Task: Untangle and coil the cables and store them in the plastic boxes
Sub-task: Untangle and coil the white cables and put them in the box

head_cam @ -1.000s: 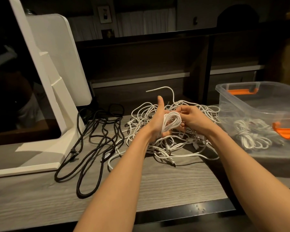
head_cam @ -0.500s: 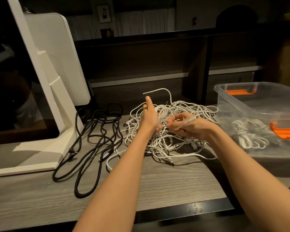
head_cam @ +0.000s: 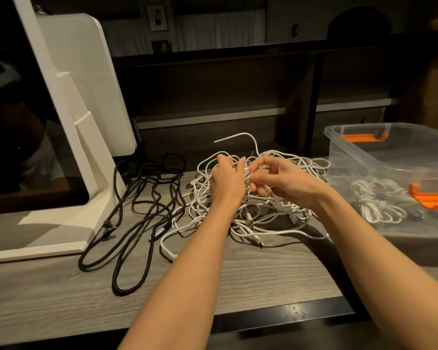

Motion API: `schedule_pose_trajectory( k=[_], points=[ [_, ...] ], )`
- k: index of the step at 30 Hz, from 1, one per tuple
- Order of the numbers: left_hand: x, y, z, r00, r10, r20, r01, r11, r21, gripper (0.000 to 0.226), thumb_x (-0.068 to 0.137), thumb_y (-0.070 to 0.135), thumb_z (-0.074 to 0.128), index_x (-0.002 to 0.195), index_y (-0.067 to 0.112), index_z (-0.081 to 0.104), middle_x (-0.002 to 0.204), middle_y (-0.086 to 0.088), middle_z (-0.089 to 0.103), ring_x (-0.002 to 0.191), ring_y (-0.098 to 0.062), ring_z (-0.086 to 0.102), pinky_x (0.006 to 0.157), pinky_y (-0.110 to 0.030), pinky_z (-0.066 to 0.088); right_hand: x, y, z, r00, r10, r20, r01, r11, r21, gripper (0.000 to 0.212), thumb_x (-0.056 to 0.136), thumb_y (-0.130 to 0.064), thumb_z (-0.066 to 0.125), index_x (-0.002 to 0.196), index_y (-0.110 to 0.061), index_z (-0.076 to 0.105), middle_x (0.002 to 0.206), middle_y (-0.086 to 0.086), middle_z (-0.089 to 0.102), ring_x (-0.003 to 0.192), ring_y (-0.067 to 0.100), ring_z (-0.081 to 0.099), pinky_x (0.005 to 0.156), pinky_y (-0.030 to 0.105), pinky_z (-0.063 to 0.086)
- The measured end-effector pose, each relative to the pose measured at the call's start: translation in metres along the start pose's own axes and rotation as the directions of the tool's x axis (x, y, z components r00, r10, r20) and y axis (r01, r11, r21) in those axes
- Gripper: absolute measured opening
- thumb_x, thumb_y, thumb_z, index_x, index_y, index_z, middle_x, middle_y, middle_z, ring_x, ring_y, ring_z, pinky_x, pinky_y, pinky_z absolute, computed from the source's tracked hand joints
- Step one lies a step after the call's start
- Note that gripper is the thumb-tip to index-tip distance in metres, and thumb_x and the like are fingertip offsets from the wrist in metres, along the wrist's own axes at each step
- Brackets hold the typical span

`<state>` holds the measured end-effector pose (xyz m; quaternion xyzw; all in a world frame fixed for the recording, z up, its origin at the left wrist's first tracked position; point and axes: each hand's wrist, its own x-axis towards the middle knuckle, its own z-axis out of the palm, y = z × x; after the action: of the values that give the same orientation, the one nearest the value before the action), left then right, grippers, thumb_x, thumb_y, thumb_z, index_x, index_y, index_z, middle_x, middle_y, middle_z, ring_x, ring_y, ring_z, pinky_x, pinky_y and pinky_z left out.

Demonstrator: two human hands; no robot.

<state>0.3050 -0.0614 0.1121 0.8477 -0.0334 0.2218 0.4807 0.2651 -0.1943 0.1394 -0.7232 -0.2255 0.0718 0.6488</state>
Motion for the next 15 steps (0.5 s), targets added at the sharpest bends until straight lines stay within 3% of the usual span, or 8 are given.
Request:
schedule_pose_trajectory(
  k=[3,7,12,15],
  points=[
    [0.0,0.0,-0.003,0.991,0.098,0.093,-0.1,0.995,0.011,0.022,0.104,0.035,0.037,0.101,0.015,0.046,0.088,-0.002,0.056,0.082,-0.021,0.057,0.068,-0.038,0.047,0.002,0.002,0.003,0.982,-0.121,-0.146,0.092,0.978,-0.188,0.007,0.097,-0.009,0.052,0.102,-0.011,0.055,0.069,0.001,0.054,0.053,0.002,0.044,0.05,0.016,0.036],
    [-0.001,0.003,-0.006,0.933,0.227,0.279,-0.226,0.973,-0.036,0.023,0.106,0.03,0.029,0.108,0.019,0.049,0.097,-0.005,0.06,0.09,-0.02,0.06,0.079,-0.047,0.052,0.007,0.005,0.004,0.93,-0.273,-0.248,0.194,0.934,-0.301,0.013,0.096,-0.013,0.054,0.108,-0.009,0.053,0.071,0.009,0.056,0.058,0.008,0.049,0.053,0.014,0.041],
    [-0.002,0.003,-0.006,0.914,0.235,0.331,-0.219,0.972,-0.087,0.025,0.106,0.023,0.031,0.107,0.014,0.055,0.095,0.003,0.056,0.083,-0.004,0.052,0.069,-0.024,0.042,0.016,0.017,-0.003,0.901,-0.161,-0.402,0.039,0.955,-0.293,0.016,0.089,-0.022,0.066,0.094,-0.011,0.056,0.052,-0.007,0.056,0.045,0.0,0.045,0.048,0.013,0.036],
    [0.001,0.001,-0.003,0.922,0.21,0.325,-0.168,0.974,-0.151,0.03,0.106,0.022,0.031,0.109,0.011,0.059,0.09,0.007,0.054,0.081,-0.001,0.051,0.067,-0.018,0.041,0.017,0.02,-0.007,0.891,-0.112,-0.441,-0.055,0.936,-0.348,0.023,0.085,-0.029,0.07,0.083,-0.01,0.057,0.055,-0.007,0.055,0.043,-0.003,0.046,0.049,0.008,0.035]
  ],
)
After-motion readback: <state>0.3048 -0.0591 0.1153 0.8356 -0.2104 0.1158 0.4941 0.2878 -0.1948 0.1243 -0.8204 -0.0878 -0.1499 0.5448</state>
